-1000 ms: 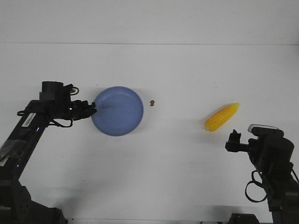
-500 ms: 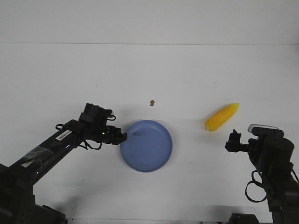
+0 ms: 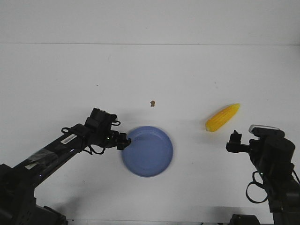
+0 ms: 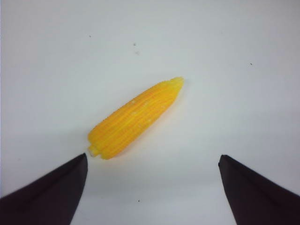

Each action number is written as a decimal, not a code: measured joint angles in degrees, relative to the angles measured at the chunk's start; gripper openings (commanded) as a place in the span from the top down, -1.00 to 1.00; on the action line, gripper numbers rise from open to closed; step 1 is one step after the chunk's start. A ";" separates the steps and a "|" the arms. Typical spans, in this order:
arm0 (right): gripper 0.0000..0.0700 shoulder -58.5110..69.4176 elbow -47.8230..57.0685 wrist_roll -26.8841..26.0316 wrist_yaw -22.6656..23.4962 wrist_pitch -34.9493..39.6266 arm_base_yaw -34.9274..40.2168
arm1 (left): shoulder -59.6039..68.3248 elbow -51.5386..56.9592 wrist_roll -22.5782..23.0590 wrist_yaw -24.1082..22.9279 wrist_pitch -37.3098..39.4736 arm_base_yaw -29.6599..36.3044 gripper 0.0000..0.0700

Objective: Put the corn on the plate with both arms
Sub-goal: 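Push the blue plate with the left gripper toward the table center, then withdraw the left gripper from the plate toward the robot, then grasp the yellow corn cob with the right gripper, then carry the corn with the right gripper and lower it onto the plate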

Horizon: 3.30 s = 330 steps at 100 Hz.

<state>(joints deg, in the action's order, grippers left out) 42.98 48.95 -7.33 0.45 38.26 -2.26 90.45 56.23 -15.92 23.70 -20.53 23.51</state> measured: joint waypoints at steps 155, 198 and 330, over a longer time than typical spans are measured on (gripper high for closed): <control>-0.81 48.28 11.96 -16.72 5.57 -17.49 -0.85 | -24.74 0.92 10.93 -20.50 -5.40 -12.98 -0.82; 0.43 53.16 12.52 -17.97 9.86 -16.70 -0.79 | -24.74 0.92 10.93 -20.50 -5.40 -12.98 -0.82; -0.67 47.87 12.52 -12.13 5.55 -12.02 41.81 | -24.74 0.92 10.93 -20.50 -5.38 -12.98 -0.81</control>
<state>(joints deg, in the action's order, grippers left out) 90.85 61.47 -19.46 6.00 26.24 39.55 65.71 57.14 -4.99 3.20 -25.91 10.52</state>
